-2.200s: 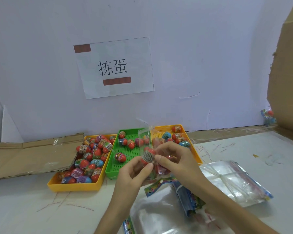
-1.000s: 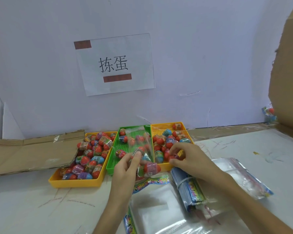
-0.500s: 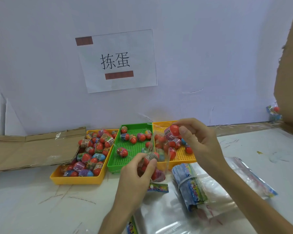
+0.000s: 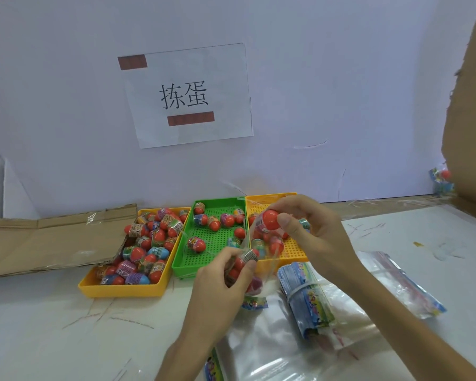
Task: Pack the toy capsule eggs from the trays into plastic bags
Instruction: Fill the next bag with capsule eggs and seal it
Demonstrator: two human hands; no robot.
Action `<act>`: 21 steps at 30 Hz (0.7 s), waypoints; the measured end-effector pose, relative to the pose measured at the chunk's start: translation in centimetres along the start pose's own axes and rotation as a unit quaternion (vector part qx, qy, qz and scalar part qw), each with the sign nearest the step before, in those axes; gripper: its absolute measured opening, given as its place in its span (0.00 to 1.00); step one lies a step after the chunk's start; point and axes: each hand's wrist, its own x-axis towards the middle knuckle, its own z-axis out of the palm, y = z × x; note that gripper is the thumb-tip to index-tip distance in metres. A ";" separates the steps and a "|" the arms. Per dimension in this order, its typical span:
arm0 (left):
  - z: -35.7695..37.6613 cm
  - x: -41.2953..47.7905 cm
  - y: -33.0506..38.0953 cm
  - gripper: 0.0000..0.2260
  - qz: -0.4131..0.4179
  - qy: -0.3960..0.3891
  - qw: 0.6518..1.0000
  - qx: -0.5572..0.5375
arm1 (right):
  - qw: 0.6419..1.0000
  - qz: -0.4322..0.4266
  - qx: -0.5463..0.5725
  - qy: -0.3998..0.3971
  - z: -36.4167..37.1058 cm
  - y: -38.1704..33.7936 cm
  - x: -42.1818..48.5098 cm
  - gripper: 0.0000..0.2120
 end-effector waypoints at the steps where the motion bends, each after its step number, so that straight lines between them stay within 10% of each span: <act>1: 0.0 0.0 -0.1 0.09 -0.002 -0.001 1.000 -0.003 | 1.000 0.002 -0.012 -0.006 0.0 0.0 0.0 0.05; 21: 0.0 0.2 -0.1 0.18 -0.059 0.005 0.991 -0.123 | 0.985 0.032 -0.169 -0.028 -0.4 1.2 0.0 0.07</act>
